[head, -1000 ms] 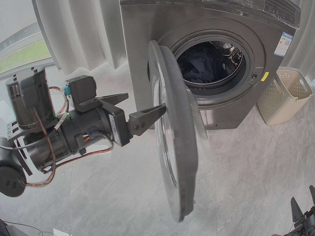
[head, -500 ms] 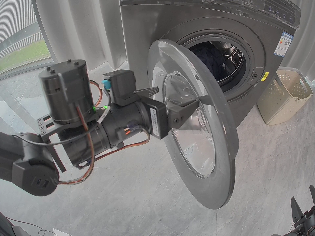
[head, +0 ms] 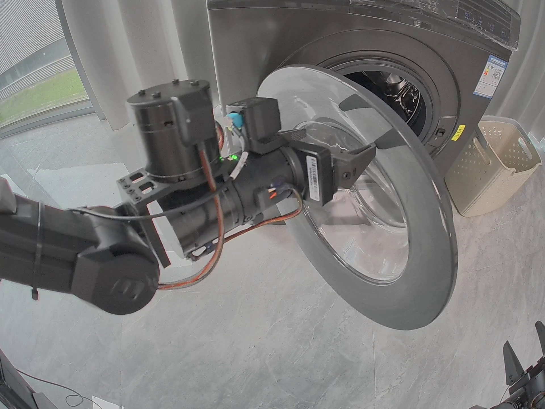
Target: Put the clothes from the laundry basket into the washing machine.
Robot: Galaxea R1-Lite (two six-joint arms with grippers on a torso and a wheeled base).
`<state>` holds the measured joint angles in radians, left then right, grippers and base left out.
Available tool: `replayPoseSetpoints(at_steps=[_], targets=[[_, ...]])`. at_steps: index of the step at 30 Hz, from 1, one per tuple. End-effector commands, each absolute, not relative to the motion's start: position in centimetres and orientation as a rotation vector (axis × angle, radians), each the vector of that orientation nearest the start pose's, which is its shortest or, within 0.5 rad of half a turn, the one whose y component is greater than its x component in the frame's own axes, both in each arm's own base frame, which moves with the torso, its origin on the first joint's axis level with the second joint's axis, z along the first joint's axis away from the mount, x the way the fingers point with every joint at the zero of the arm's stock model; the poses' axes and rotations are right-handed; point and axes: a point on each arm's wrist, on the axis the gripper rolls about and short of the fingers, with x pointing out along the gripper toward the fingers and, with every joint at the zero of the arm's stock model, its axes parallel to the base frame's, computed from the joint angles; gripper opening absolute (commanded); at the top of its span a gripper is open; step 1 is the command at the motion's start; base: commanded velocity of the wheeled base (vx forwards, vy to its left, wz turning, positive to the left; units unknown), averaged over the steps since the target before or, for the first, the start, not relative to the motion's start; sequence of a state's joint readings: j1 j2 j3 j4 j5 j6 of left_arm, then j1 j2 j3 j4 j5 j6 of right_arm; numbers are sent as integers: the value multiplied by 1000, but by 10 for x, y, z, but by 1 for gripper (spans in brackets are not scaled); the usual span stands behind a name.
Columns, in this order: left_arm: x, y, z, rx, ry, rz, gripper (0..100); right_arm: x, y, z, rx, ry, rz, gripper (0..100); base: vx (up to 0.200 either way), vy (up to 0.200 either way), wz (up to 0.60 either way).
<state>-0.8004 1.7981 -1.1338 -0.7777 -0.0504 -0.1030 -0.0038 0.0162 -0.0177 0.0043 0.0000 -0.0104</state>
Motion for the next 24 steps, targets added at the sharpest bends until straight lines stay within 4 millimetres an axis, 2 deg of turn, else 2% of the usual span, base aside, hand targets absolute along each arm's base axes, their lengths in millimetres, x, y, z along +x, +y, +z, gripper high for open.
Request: replayPoseSetpoints(at_steps=[1,3,5,10,13,15,19,24], targets=[[275,-277,247,-148,-76,-832,100,-23,0,75,-11,5,-5,100,0,0,0],[283,-283,246,-154,-87,-809,100,-23,0,75,-11,5,-5,100,0,0,0],[304,-289,241,-162,-102,-747,100,-23,0,75,-11,5,-5,100,0,0,0],[338,-299,235,-213,-134,-620,100,-23,0,75,-11,5,-5,100,0,0,0],[341,-299,236,-259,-125,-590,100,-23,0,75,-11,3,-5,100,0,0,0],[336,-294,240,-271,-114,-588,100,-23,0,75,-11,5,-5,100,0,0,0],[313,-279,251,-259,-87,-596,100,-23,0,75,-11,5,-5,100,0,0,0],[251,-225,257,-219,-15,-599,100,-23,0,75,-11,5,-3,100,0,0,0]])
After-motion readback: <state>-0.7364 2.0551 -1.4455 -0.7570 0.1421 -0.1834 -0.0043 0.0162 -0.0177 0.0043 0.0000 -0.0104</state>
